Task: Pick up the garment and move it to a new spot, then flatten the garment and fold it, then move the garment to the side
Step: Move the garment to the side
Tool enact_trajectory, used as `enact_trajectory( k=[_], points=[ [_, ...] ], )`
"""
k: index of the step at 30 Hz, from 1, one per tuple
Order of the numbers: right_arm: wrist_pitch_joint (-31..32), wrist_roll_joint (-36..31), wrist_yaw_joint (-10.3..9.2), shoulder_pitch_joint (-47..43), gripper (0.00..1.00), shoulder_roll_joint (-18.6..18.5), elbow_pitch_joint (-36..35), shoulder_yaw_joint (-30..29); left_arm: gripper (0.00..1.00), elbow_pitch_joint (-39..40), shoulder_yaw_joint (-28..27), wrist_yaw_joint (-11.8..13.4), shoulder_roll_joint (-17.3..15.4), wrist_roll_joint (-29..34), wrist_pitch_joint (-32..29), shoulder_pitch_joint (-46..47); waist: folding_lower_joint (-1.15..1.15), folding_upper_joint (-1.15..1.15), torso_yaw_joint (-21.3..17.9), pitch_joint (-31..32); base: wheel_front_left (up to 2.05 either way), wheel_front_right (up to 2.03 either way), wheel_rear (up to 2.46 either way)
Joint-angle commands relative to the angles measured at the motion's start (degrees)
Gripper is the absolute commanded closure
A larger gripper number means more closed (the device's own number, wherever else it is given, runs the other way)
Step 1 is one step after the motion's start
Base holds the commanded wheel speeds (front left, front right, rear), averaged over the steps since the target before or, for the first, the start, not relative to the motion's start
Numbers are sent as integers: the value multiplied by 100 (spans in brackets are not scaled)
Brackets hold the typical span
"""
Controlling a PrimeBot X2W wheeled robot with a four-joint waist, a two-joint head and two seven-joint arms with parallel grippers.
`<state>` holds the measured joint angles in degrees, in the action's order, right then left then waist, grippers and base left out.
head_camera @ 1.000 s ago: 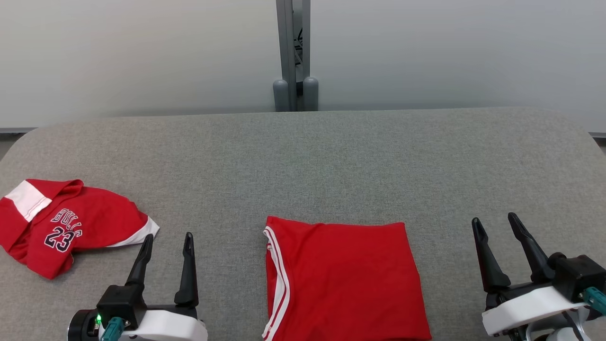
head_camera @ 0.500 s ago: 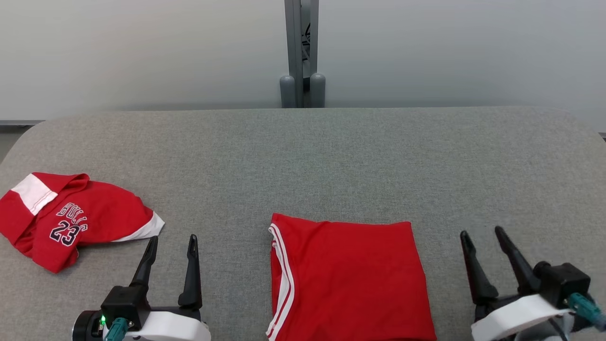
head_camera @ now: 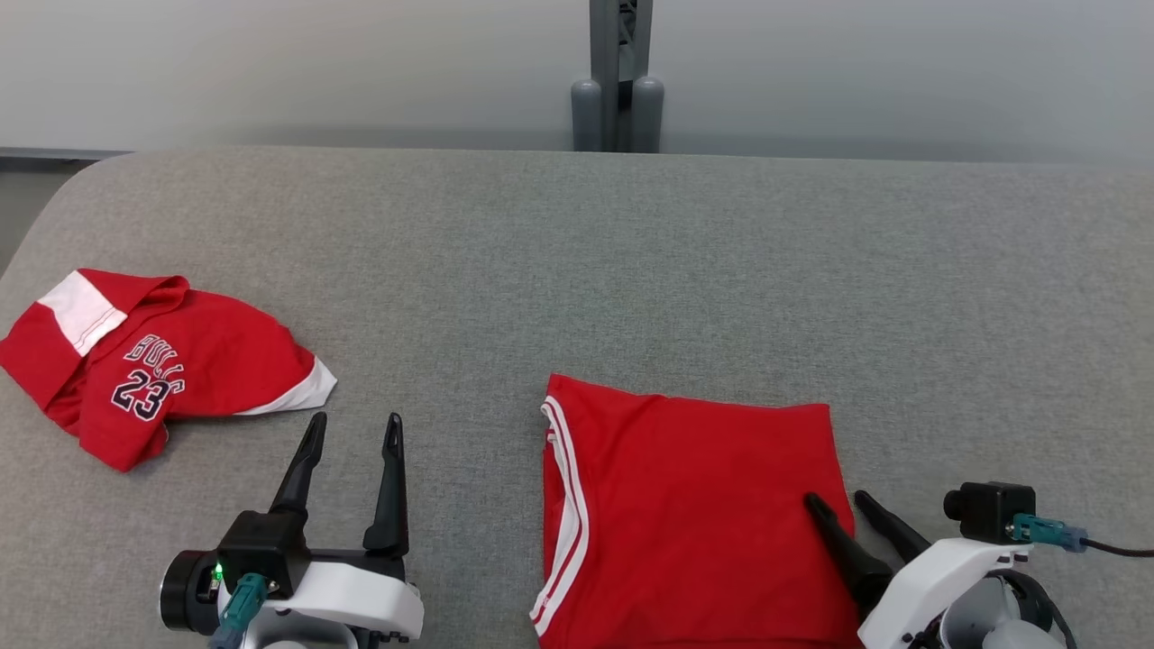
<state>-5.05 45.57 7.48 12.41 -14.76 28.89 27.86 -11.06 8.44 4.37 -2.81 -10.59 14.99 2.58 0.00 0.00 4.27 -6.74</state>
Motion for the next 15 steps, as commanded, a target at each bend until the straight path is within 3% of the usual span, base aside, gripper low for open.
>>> enact_trajectory(
  k=[1, 12, 13, 15],
  points=[
    [94, 185, 4, 107, 0, -91, 60, 78, 0, 4, 9, 31, -20, 14, 17, 89, 0, 0, 98, -79, 0, 0, 0],
    [449, 1268, 3, 452, 0, -262, 279, 668, 0, 16, 122, 79, -20, 56, 17, 189, 0, 0, 352, -223, 0, 0, 0],
    [453, 1304, 3, 486, 40, -292, 286, 754, 0, 15, 134, 70, -19, 58, 17, 198, 0, 0, 364, -229, 0, 0, 0],
    [402, 1365, 3, 536, 98, -346, 301, 893, 0, 16, 149, 80, -21, 64, 17, 204, 0, 0, 376, -239, 0, 0, 0]
  ],
)
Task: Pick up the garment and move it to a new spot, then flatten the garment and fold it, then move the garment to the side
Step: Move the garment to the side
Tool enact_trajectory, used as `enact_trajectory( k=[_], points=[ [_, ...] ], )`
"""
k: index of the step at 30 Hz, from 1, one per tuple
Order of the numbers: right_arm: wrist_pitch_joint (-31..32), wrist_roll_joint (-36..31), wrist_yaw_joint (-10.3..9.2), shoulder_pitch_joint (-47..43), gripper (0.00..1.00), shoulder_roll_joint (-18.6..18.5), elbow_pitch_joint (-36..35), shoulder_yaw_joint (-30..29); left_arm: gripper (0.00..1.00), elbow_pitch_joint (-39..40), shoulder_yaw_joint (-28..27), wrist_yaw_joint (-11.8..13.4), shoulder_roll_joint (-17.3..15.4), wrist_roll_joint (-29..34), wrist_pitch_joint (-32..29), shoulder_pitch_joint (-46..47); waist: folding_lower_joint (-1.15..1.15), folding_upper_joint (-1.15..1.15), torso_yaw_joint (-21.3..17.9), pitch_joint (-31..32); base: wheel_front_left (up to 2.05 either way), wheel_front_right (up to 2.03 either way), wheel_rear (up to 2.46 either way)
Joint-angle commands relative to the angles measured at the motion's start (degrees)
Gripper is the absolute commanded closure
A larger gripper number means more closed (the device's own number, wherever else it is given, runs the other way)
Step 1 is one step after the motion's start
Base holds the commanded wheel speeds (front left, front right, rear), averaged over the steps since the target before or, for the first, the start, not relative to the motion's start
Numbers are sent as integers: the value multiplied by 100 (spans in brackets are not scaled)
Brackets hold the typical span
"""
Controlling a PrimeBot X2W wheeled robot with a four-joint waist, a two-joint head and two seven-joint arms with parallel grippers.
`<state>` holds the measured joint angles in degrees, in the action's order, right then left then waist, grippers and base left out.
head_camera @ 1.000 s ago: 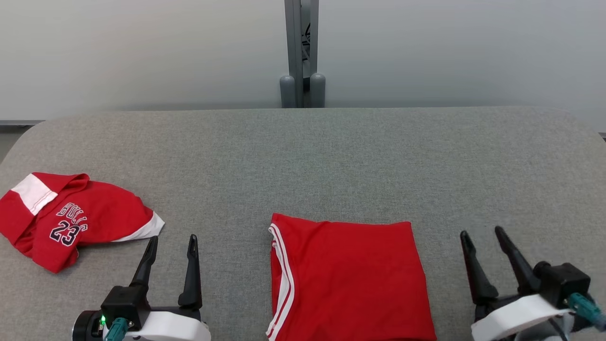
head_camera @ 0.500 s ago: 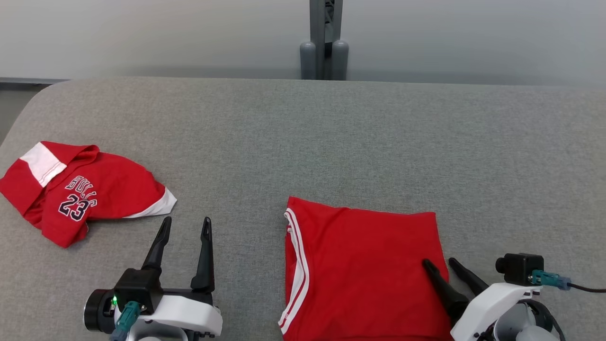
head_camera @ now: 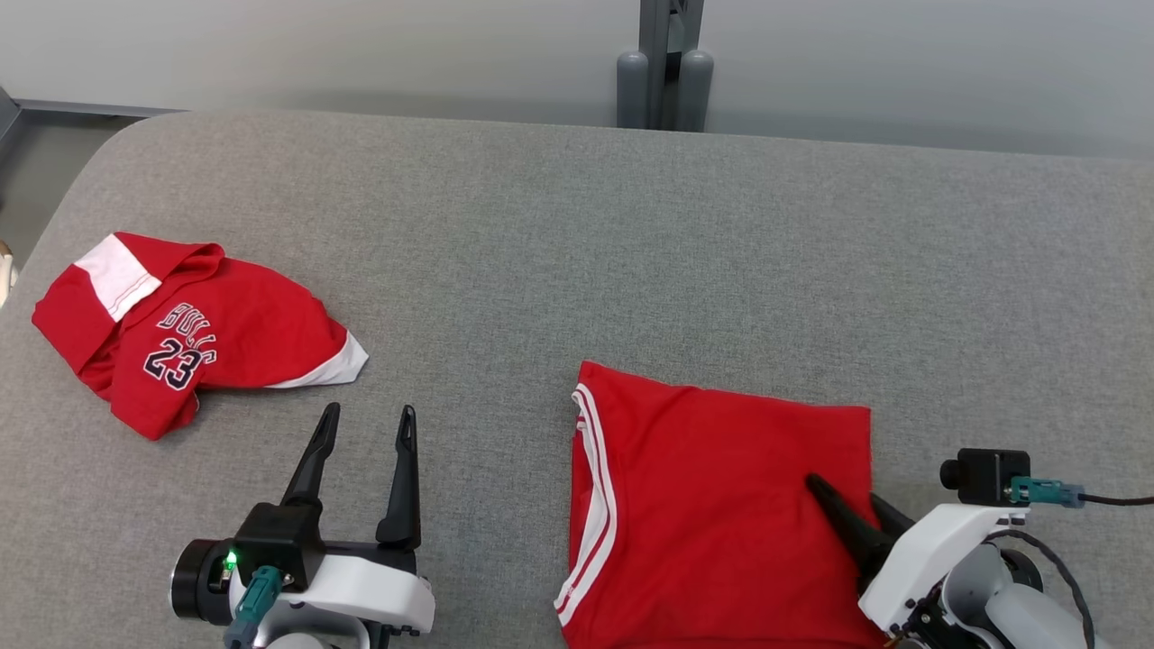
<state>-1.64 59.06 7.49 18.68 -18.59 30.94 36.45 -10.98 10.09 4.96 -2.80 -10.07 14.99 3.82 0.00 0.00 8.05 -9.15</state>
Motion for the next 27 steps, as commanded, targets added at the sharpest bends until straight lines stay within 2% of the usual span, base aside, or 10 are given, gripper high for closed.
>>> enact_trajectory(
  k=[1, 7, 10, 13, 14, 18, 27],
  points=[
    [30, 33, 2, -62, 100, 11, 101, 109, 0, 14, -10, 27, -21, 22, 17, 80, 0, 0, -3, -4, 0, 0, 0],
    [-133, -29, 1, 261, 100, -255, 101, 543, 0, 45, 27, 4, -20, 122, 17, 112, 0, 0, -177, -90, 0, 0, 0],
    [-104, -146, -7, 524, 100, -532, 115, 829, 0, 79, 78, 3, -18, 165, 18, 185, 0, 0, -362, -180, 0, 0, 0],
    [-149, -269, -14, 835, 100, -909, 154, 1008, 0, 98, 228, -27, -19, 261, 17, 301, 0, 0, -520, -301, 0, 0, 0],
    [-185, -338, -13, 1027, 100, -1162, 150, 1112, 0, 143, 339, 10, -23, 273, 18, 415, 0, 0, -625, -409, 0, 0, 0],
    [-273, -373, -12, 1368, 100, -1799, 224, 1150, 0, 244, 577, 101, -21, 197, 18, 678, 0, 0, -784, -668, 0, 0, 0],
    [-373, -326, -5, 2093, 100, -3019, 703, 1100, 0, 397, 1028, 286, -23, 144, 18, 1380, 0, 0, -875, -1517, 0, 0, 0]
  ],
)
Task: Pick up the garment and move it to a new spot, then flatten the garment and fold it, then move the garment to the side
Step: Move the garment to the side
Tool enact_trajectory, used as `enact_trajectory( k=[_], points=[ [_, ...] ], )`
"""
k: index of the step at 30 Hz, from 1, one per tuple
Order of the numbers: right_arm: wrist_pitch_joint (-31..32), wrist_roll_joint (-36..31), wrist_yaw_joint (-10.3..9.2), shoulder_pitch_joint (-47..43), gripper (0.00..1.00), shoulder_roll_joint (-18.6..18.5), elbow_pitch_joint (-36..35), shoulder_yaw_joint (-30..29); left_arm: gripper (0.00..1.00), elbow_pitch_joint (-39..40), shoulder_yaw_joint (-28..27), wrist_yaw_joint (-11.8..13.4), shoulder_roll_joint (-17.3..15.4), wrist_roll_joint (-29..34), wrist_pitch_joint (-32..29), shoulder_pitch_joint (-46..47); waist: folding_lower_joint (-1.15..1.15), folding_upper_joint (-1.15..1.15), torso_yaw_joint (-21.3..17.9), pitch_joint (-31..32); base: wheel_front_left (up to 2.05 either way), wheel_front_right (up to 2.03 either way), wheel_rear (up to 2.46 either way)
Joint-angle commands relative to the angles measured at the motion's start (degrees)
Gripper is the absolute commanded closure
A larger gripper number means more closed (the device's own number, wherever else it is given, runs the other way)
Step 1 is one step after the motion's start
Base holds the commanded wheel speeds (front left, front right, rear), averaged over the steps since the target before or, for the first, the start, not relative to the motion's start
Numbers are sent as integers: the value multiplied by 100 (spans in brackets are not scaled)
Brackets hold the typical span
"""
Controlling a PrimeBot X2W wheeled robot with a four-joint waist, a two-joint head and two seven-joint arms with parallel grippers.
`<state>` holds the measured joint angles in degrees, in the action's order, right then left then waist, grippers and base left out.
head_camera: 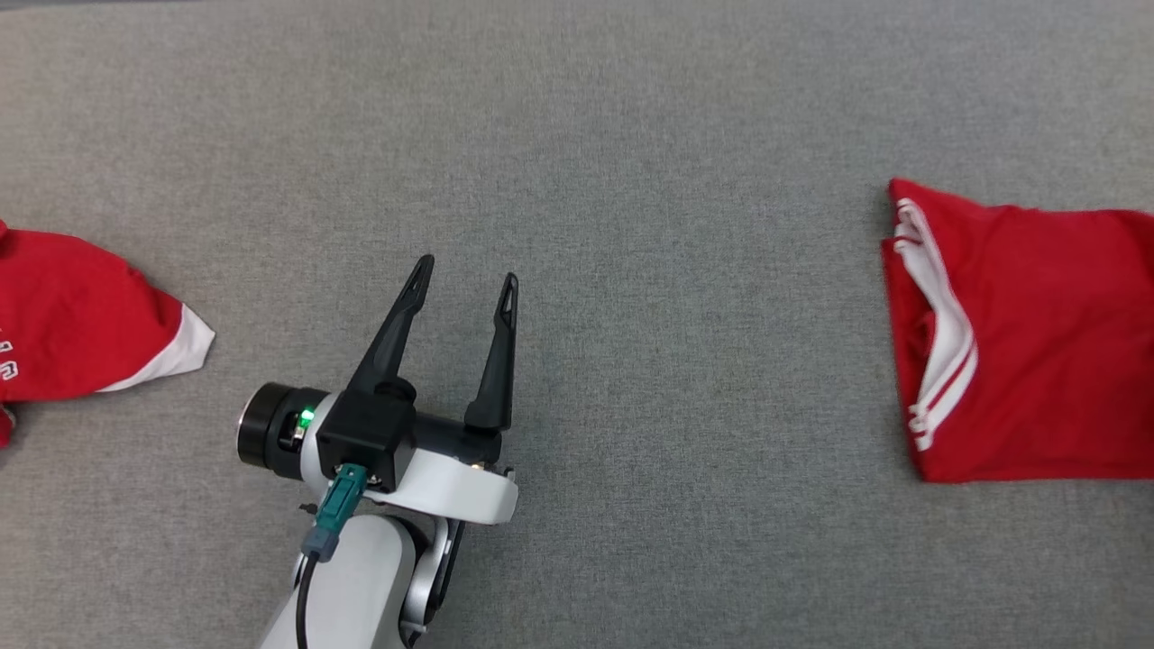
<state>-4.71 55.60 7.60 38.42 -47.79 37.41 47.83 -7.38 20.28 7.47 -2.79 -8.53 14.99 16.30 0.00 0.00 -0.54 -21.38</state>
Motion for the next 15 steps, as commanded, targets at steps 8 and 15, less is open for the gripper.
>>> enact_trajectory(
  k=[8, 15],
  points=[
    [-277, -211, -16, 593, 100, -858, 700, -124, 0, 85, 204, 119, -23, -71, 18, 588, 0, 0, 127, -905, 0, 0, 0],
    [-279, -642, -16, 908, 100, -878, 1444, -141, 0, 67, 254, 151, -23, -61, 17, 724, 0, 0, 211, -1112, 0, 0, 0]
  ],
)
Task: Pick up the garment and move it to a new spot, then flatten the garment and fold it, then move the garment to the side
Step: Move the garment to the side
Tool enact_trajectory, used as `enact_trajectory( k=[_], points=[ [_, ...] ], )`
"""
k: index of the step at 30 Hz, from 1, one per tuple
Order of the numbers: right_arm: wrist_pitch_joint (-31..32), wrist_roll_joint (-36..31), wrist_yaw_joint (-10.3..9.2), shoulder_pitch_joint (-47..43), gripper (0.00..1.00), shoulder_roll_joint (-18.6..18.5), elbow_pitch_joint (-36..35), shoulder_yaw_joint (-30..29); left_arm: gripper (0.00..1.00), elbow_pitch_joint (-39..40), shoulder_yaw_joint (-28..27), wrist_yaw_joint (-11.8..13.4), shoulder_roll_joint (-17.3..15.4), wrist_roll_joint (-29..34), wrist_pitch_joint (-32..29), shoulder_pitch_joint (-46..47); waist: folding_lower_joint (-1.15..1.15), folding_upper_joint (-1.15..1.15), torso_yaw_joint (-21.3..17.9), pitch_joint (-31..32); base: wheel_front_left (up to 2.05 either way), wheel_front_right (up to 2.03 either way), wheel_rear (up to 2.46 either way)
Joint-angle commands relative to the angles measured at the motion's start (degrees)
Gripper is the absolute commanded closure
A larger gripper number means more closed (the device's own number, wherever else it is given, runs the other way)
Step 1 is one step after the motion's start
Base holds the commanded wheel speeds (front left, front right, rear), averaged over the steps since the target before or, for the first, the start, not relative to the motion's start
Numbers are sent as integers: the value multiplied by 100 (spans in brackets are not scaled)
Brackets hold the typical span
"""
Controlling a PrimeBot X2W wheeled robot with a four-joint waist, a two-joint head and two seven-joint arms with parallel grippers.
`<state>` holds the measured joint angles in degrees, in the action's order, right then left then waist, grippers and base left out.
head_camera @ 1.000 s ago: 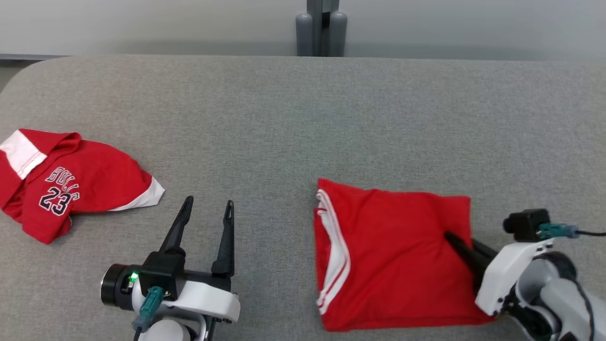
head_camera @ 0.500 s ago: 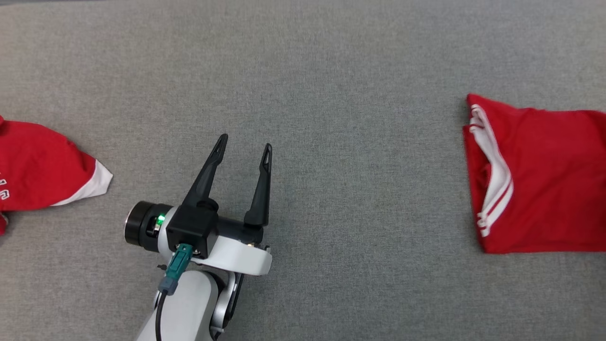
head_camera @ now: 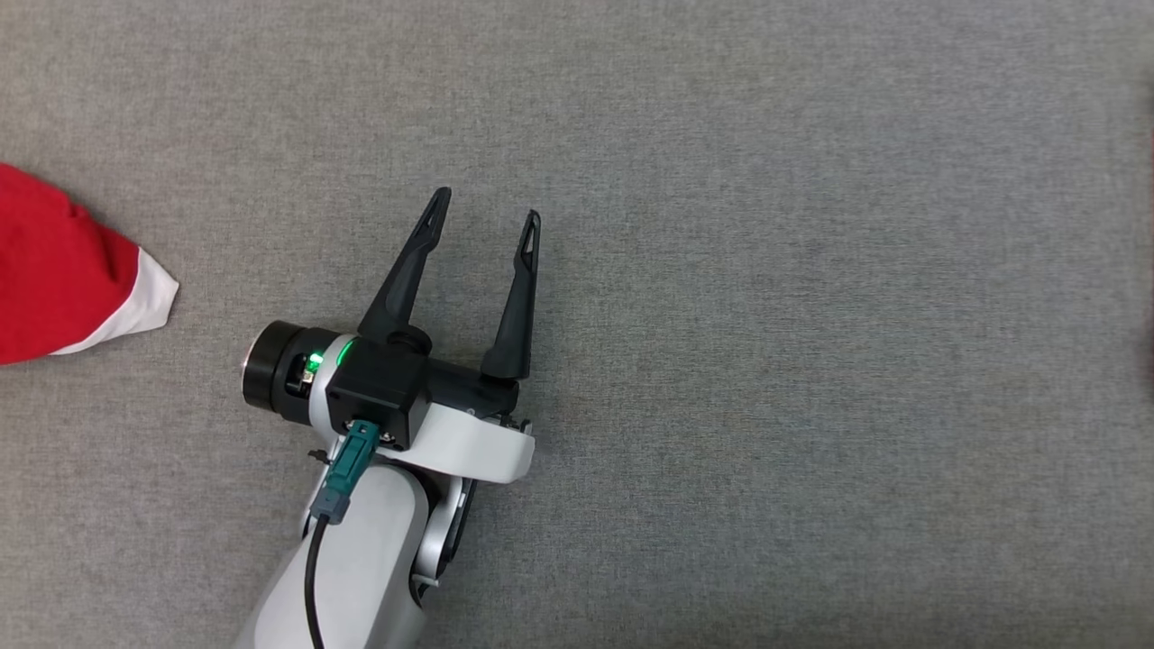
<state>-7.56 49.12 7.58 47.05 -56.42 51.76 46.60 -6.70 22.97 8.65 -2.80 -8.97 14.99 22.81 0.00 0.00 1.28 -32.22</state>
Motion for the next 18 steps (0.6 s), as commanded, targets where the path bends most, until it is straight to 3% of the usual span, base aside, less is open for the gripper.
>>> enact_trajectory(
  k=[1, 10, 11, 12, 18],
  points=[
    [12, -54, -14, 83, 100, 16, 107, -16, 0, 2, -2, 43, -21, -22, 17, 82, 0, 0, 39, -45, 0, 0, 0],
    [-178, -676, -14, 527, 100, 337, 1030, -18, 0, -50, 17, 48, -21, -30, 17, 112, 0, 0, 68, -136, 0, 0, 0],
    [-207, -700, -15, 569, 58, 396, 1108, -49, 0, -59, 18, 43, -22, -40, 17, 114, 0, 0, 70, -128, 0, 0, 0],
    [-226, -736, -14, 598, 0, 458, 1174, -54, 0, -60, 24, 44, -22, -52, 17, 110, 0, 0, 72, -114, 0, 0, 0],
    [-330, -812, -8, 811, 0, 677, 1515, -130, 0, -135, -12, 20, -21, -65, 17, 32, 0, 0, 60, 88, 0, 0, 0]
  ],
)
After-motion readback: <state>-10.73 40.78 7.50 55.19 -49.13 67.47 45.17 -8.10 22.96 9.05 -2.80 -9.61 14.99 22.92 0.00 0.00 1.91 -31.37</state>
